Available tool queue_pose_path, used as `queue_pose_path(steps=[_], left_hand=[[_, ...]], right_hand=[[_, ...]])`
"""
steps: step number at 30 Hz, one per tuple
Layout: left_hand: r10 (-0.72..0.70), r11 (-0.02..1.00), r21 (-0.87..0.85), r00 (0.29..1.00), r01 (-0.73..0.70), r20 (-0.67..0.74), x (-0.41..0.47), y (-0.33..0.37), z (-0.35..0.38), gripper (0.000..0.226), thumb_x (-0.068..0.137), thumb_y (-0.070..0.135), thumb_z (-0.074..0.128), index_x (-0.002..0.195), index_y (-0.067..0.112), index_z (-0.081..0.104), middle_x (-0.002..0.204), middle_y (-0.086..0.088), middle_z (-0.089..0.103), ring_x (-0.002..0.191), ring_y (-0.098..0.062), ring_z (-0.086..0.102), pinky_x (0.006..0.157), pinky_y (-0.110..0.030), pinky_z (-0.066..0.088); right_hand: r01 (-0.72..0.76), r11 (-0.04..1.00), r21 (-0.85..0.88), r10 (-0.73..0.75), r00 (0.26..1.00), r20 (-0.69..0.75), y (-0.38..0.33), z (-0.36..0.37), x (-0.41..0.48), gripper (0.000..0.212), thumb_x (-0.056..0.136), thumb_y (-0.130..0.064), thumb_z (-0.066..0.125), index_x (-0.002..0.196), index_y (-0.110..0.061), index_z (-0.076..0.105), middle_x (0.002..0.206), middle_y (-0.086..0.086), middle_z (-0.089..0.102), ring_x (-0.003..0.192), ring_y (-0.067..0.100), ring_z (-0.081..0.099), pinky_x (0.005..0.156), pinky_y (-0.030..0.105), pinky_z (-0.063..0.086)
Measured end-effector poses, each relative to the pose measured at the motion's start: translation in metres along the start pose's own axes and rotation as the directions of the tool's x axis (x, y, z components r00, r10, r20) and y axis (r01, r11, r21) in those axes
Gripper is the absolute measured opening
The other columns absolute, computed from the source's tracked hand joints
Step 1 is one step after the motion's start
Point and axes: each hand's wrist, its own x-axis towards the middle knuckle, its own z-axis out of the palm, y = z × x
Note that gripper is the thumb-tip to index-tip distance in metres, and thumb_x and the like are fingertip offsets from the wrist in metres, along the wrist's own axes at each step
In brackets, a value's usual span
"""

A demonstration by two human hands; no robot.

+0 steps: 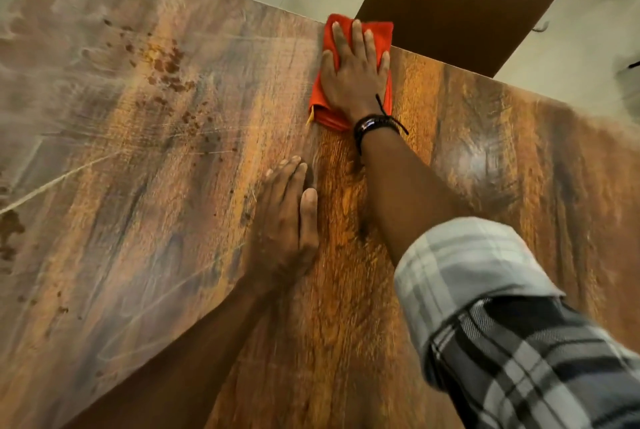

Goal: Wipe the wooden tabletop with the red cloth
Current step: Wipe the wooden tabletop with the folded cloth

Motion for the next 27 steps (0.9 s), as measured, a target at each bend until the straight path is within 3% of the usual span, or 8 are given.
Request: queue_pose_path(steps=[6,10,16,20,27], left_hand=[[-0.027,0.993,-0.119,1.0,0.026,-0.005,0.0,0.005,-0.006,0.057,0.103,0.037,0.024,0.147,0.006,0.043,0.155,-0.008,0.04,0.146,-0.015,0.03,0.123,-0.041,0.022],[-0.034,0.981,-0.195,0.997,0.021,-0.065,0.0,0.003,-0.009,0.057,0.103,0.037,0.023,0.143,0.004,0.048,0.15,-0.009,0.047,0.141,-0.015,0.037,0.121,-0.028,0.025],[-0.008,0.976,-0.217,0.996,-0.013,-0.094,-0.001,-0.001,-0.008,0.054,0.104,0.034,0.025,0.136,0.003,0.055,0.141,-0.011,0.055,0.135,-0.02,0.047,0.115,-0.042,0.035],[0.006,0.983,-0.18,0.997,-0.021,-0.081,0.0,0.0,-0.008,0.054,0.104,0.034,0.025,0.135,0.002,0.056,0.142,-0.012,0.055,0.136,-0.02,0.045,0.115,-0.043,0.035],[0.021,0.99,-0.139,0.998,-0.029,-0.056,0.002,-0.002,-0.005,0.058,0.103,0.038,0.025,0.137,0.001,0.054,0.144,-0.013,0.052,0.138,-0.023,0.044,0.117,-0.045,0.032]], right_hand=[[0.038,0.999,0.008,-0.038,0.999,-0.004,0.002,0.007,-0.059,0.056,0.106,-0.047,0.024,0.159,-0.034,0.012,0.169,-0.001,0.002,0.156,0.02,-0.001,0.123,0.047,-0.008],[0.095,0.995,0.014,-0.093,0.99,-0.105,0.012,0.025,-0.175,0.055,0.105,-0.046,0.026,0.159,-0.033,0.021,0.168,0.0,0.012,0.155,0.019,0.006,0.125,0.048,0.0],[0.063,0.998,0.012,-0.062,0.995,-0.075,0.017,0.038,-0.335,0.056,0.104,-0.046,0.028,0.158,-0.033,0.021,0.168,-0.003,0.009,0.155,0.014,0.003,0.124,0.051,0.007],[0.044,0.999,-0.014,-0.045,0.993,-0.105,0.018,0.04,-0.324,0.057,0.102,-0.046,0.031,0.158,-0.033,0.024,0.167,-0.002,0.014,0.155,0.016,0.006,0.124,0.052,0.008],[-0.05,0.999,0.012,0.051,0.985,-0.164,0.009,0.031,-0.199,0.057,0.104,-0.048,0.025,0.158,-0.031,0.024,0.167,0.001,0.015,0.155,0.021,0.008,0.124,0.051,0.002]])
